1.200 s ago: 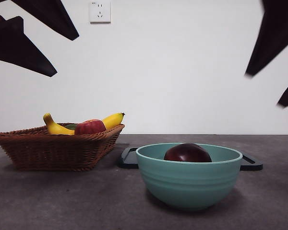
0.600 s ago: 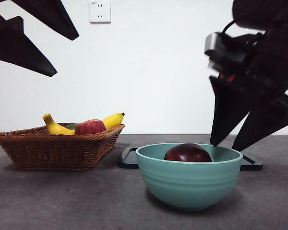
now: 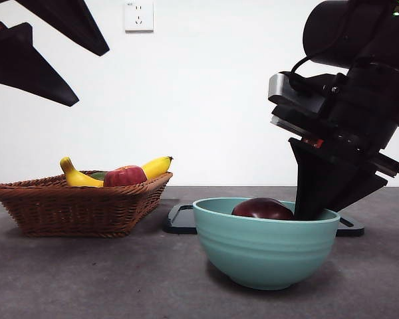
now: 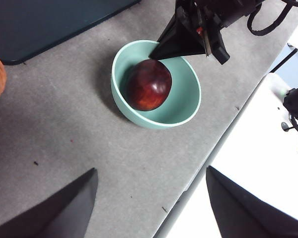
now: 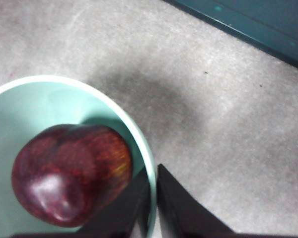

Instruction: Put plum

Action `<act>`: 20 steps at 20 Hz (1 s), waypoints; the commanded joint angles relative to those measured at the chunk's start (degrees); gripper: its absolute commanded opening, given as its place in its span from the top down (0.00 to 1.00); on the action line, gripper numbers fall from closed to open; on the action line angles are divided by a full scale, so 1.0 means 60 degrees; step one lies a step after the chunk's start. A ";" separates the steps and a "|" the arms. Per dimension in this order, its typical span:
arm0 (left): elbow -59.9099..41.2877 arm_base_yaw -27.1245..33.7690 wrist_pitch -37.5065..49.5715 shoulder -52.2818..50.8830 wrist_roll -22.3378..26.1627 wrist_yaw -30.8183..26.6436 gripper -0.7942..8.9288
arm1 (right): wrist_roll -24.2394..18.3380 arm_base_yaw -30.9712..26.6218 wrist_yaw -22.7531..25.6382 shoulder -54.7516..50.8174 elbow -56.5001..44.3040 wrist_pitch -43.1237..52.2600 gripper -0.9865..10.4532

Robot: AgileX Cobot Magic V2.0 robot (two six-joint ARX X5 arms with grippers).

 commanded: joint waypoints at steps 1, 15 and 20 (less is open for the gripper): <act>0.0062 -0.0069 0.0047 0.0040 -0.0062 0.0066 0.57 | 0.0098 0.0062 -0.0036 0.0098 0.0066 0.0055 0.91; 0.0062 -0.0069 0.0601 0.0033 -0.0066 0.0066 0.57 | 0.0517 -0.0321 0.0568 -0.0576 0.1402 -0.0044 0.91; 0.0062 -0.0069 0.0612 0.0033 -0.0066 0.0066 0.57 | 0.0248 -0.1322 0.0565 0.0550 0.3198 -0.0565 0.91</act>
